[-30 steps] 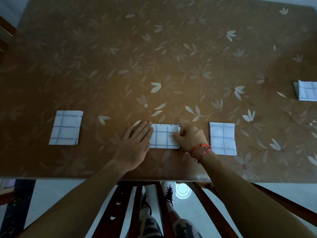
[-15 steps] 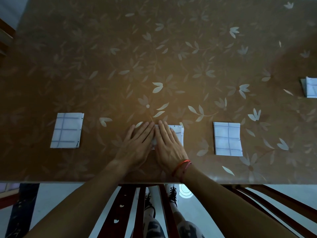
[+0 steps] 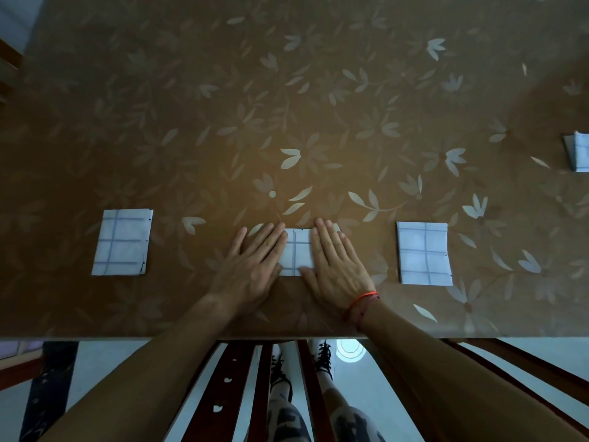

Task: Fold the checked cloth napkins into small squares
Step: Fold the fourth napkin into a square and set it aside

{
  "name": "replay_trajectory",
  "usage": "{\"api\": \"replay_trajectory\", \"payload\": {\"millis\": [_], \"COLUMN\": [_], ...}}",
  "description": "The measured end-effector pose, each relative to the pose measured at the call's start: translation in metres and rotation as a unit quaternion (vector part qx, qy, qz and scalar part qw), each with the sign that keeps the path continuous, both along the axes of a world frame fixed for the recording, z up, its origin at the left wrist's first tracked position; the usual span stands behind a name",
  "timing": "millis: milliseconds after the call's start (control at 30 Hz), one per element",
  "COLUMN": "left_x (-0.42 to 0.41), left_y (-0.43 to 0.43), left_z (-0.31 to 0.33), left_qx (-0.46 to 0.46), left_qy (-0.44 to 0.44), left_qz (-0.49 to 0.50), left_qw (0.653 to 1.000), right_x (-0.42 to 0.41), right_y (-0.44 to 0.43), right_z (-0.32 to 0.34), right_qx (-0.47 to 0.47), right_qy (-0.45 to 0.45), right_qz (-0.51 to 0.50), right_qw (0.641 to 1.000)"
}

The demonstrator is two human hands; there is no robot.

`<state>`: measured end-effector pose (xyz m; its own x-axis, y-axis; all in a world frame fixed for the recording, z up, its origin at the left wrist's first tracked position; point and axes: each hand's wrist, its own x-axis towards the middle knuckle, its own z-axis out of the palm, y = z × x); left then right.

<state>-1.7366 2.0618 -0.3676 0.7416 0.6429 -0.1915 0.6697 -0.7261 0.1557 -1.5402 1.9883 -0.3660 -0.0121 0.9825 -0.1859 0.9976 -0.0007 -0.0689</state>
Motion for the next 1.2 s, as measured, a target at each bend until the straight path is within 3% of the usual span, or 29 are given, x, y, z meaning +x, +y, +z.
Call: {"api": "replay_trajectory", "payload": {"millis": [667,933,1200], "left_x": [0.007,0.021,0.030], "left_y": [-0.001,0.004,0.008], "left_z": [0.014,0.029,0.036], "left_qx": [-0.022,-0.037,-0.049], "left_qy": [0.019,-0.047,-0.060], "left_qz": [0.019,0.051,0.075], "left_qw": [0.999,0.997,0.994], "right_x": [0.033,0.032,0.045], "right_y": [-0.012,-0.011,-0.015], "right_z": [0.014,0.019,0.021], "right_qx": [-0.032,-0.035,-0.045], "right_qy": [-0.044,-0.049,-0.045], "right_qz": [0.017,0.018,0.009], "right_qw": [0.998,0.998,0.998]}}
